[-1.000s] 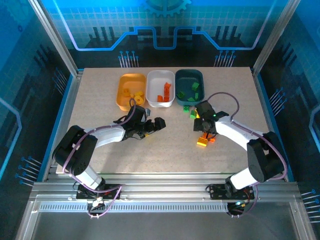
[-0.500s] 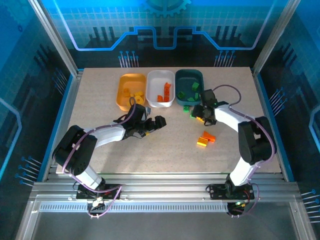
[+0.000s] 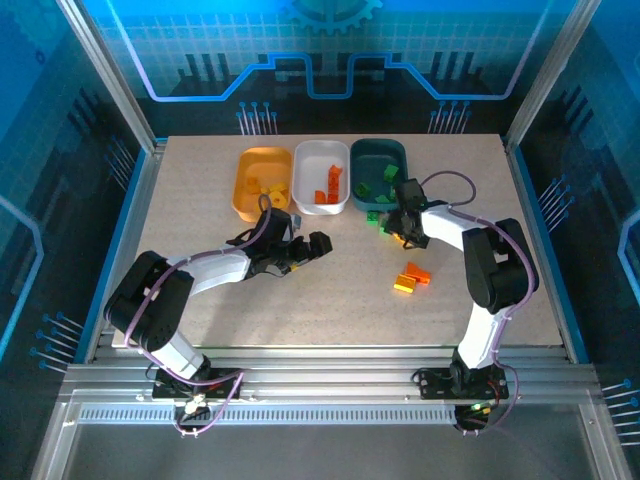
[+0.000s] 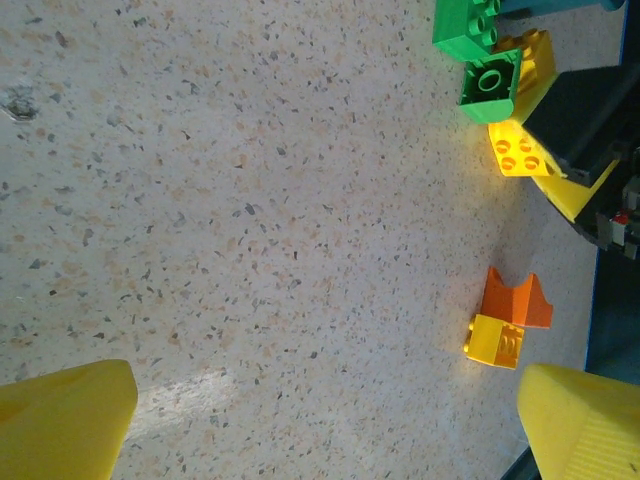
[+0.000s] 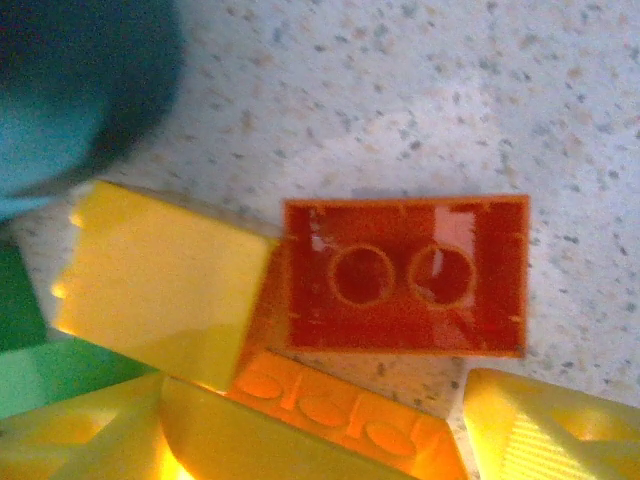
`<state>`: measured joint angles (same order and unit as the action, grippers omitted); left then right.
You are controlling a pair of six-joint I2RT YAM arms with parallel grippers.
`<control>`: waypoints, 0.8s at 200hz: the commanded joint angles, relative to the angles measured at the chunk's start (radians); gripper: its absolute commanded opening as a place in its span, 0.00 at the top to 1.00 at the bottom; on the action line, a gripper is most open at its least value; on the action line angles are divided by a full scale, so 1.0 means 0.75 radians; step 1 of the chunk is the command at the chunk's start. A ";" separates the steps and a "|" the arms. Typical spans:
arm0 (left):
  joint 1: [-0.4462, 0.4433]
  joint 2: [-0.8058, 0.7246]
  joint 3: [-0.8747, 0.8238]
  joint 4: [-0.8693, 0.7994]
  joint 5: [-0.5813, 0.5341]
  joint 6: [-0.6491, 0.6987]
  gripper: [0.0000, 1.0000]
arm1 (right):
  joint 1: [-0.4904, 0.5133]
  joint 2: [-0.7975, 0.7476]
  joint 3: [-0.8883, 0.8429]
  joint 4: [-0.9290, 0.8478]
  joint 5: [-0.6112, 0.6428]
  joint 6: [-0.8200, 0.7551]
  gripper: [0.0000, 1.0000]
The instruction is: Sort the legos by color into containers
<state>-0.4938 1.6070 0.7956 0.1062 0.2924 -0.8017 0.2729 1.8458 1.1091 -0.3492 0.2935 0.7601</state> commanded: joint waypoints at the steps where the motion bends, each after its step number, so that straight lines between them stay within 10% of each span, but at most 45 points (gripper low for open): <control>1: 0.008 -0.002 0.017 -0.023 -0.012 0.039 0.01 | -0.041 -0.060 -0.068 0.004 0.052 0.011 0.29; 84: 0.030 0.023 0.045 -0.011 0.024 0.024 0.01 | -0.110 -0.062 -0.119 0.070 -0.116 -0.022 0.39; 160: 0.059 -0.022 0.009 -0.021 0.018 0.032 0.01 | -0.078 -0.130 -0.167 0.071 -0.129 -0.050 0.69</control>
<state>-0.4541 1.6215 0.8032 0.1028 0.2932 -0.8021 0.2028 1.7802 1.0096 -0.3019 0.2077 0.7307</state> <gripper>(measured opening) 0.990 0.346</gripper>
